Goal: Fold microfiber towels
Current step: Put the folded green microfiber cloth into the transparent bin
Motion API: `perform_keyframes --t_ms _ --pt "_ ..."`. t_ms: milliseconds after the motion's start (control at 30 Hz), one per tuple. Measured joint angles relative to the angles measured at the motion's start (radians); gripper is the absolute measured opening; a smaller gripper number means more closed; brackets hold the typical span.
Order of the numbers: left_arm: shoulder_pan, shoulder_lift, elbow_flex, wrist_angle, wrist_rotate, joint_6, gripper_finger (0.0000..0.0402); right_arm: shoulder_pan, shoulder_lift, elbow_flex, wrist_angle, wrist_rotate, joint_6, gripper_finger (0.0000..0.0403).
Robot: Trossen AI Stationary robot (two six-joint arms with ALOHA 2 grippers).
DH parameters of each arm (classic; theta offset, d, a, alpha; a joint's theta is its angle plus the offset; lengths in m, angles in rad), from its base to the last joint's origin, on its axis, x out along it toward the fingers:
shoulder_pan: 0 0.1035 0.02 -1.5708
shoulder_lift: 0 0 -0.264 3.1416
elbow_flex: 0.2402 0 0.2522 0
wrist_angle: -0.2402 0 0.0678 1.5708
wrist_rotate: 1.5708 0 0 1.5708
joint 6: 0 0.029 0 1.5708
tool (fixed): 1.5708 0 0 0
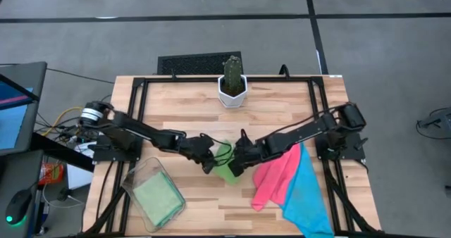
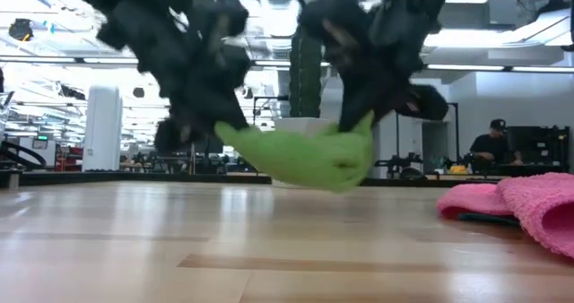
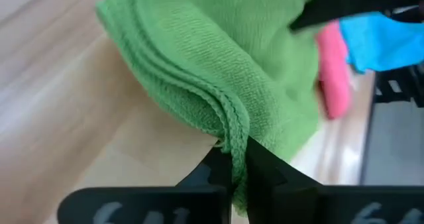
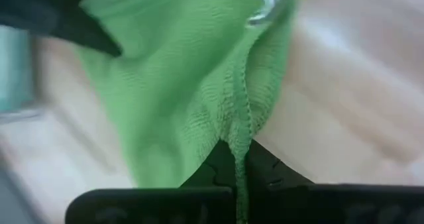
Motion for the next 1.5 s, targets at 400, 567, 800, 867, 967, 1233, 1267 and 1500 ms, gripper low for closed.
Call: perform_keyframes --t_ms 400,567,800,867,967,1233,1267,1500 --pt "-0.186 -0.296 0.107 -0.379 -0.087 -0.158 0.0000 0.092 0.135 0.369 -0.010 0.029 -0.026 0.0021" --pt "-0.313 -0.386 0.185 -0.585 -0.178 -0.256 0.0000 0.102 0.278 0.650 -0.075 0.034 -0.113 0.0021" --pt "-0.501 -0.431 0.258 -0.904 -0.238 -0.448 0.0000 0.090 0.502 1.016 -0.122 0.001 -0.199 0.0021" --pt "-0.548 -0.431 0.270 -0.944 -0.242 -0.508 0.0000 0.087 0.556 1.108 -0.135 -0.023 -0.216 0.0021" --pt "-0.623 -0.431 0.270 -0.978 -0.245 -0.586 0.0000 0.079 0.618 1.165 -0.084 -0.071 -0.218 0.0021" --pt "-0.770 -0.430 0.271 -1.082 -0.267 -0.765 0.0000 0.081 0.665 1.165 0.045 -0.101 -0.201 0.0021" --pt "-0.784 -0.428 0.271 -1.084 -0.267 -0.782 0.0000 0.081 0.668 1.165 0.063 -0.102 -0.198 0.0023" --pt "-0.834 -0.427 0.271 -1.156 -0.277 -0.831 0.0000 0.085 0.670 1.165 0.073 -0.105 -0.254 0.0076"
